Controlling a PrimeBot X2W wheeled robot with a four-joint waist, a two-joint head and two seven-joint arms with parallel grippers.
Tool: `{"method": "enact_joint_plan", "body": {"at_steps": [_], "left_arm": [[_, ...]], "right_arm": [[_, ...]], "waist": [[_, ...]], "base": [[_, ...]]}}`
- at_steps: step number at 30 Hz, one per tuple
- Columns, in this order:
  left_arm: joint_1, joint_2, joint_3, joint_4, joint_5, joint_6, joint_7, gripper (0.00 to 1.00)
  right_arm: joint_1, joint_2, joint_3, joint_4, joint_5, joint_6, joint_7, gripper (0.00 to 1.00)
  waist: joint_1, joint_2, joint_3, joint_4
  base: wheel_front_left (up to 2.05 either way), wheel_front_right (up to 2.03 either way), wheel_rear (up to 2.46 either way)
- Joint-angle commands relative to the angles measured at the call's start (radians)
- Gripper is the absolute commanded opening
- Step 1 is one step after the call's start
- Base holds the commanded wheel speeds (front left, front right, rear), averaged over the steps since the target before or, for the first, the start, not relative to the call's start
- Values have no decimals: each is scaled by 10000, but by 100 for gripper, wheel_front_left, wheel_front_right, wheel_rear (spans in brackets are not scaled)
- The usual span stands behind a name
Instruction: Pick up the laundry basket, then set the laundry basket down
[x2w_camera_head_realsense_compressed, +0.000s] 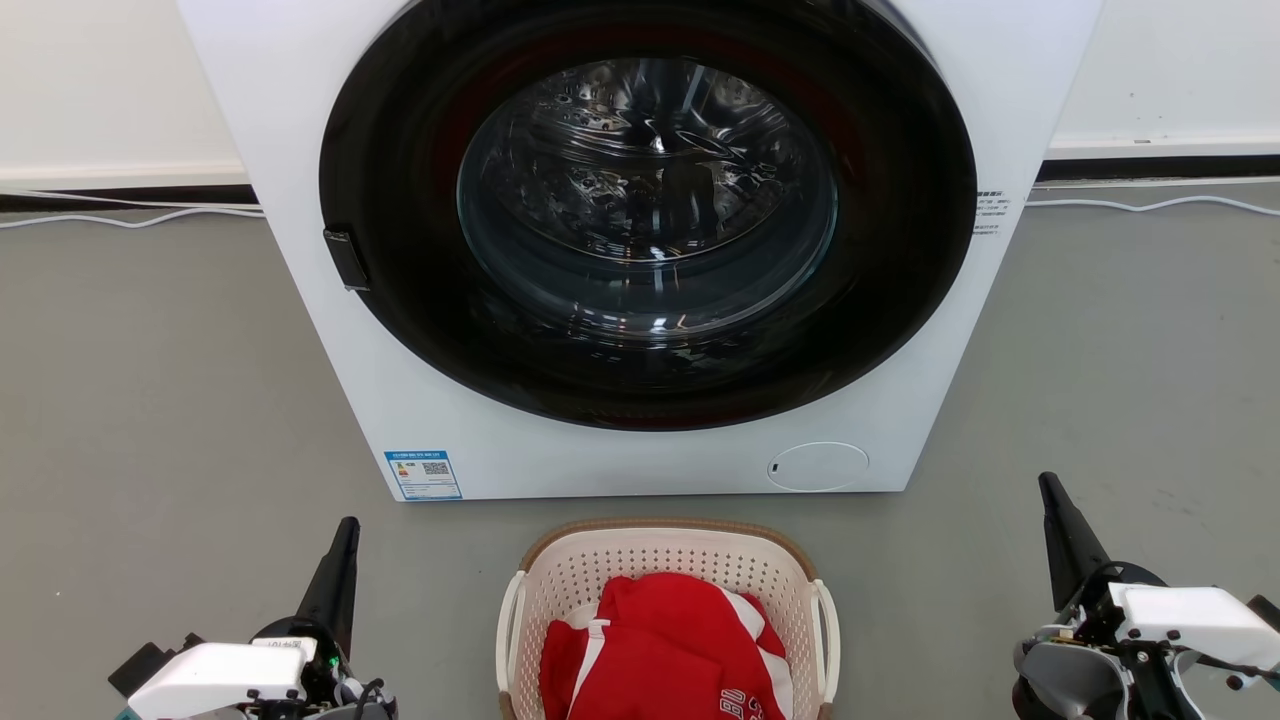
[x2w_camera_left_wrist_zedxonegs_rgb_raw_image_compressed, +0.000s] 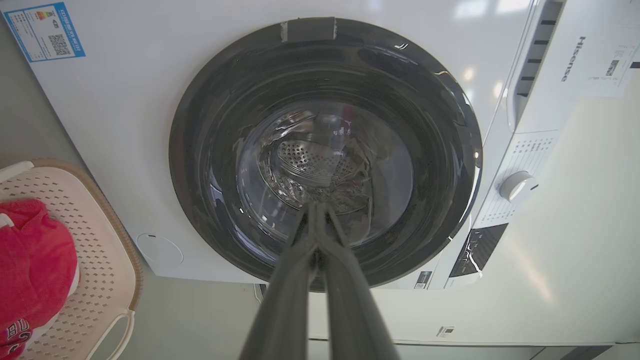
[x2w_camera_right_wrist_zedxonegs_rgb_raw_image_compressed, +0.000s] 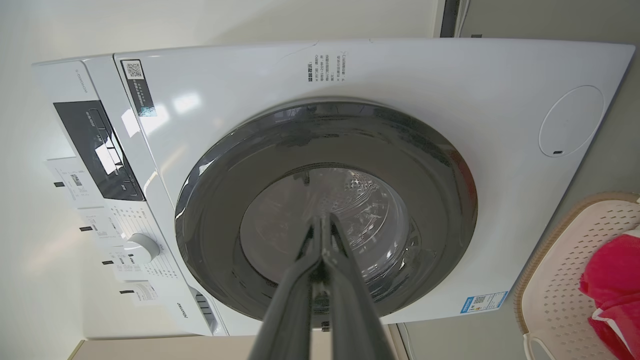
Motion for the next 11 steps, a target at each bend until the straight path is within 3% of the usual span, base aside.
{"method": "enact_joint_plan", "body": {"at_steps": [1,11], "left_arm": [[-564,137,303,-284,-55,-61,65,0],[-564,137,303,-285,-55,-61,65,0]], "right_arm": [[-105,-26,169,-305,63,73,107,0],[-105,-26,170,-305,64,73,106,0]], "waist": [[0,0,0,0],[0,0,0,0]], "base": [[0,0,0],[0,0,0]]}}
